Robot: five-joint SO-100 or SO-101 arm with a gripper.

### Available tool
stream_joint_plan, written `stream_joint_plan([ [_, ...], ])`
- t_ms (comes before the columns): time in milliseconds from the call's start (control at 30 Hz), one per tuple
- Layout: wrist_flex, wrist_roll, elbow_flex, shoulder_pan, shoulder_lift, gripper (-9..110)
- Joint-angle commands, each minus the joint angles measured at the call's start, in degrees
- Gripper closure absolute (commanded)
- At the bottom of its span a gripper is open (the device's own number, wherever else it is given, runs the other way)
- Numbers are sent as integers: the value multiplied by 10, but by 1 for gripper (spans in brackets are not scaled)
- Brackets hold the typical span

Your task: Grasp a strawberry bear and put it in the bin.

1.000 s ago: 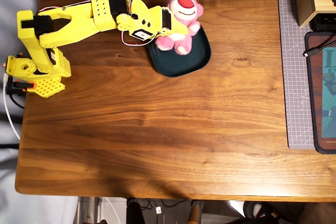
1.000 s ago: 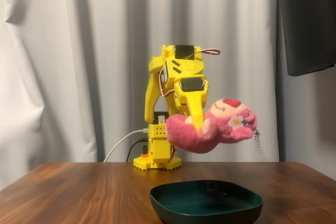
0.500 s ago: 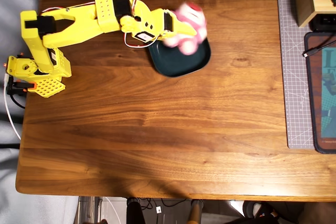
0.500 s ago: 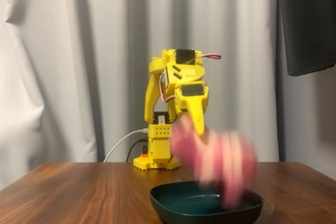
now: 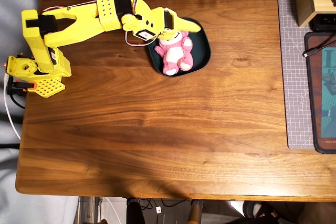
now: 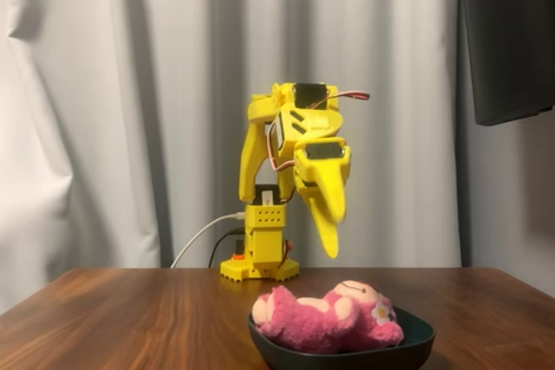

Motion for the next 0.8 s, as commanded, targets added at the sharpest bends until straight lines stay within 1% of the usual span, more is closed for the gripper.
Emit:
stream_joint_plan([
  [0, 64, 0, -19, -22, 127, 102],
  [100, 112, 2, 27, -40, 229, 102],
  [233, 140, -6, 157, -48, 428, 102],
  [267, 141, -6, 193, -46, 479, 102],
  [367, 95, -6, 324, -45, 629, 102],
  [633, 74, -6, 532, -83, 895, 102],
  [767, 76, -8, 627, -98, 948, 102],
])
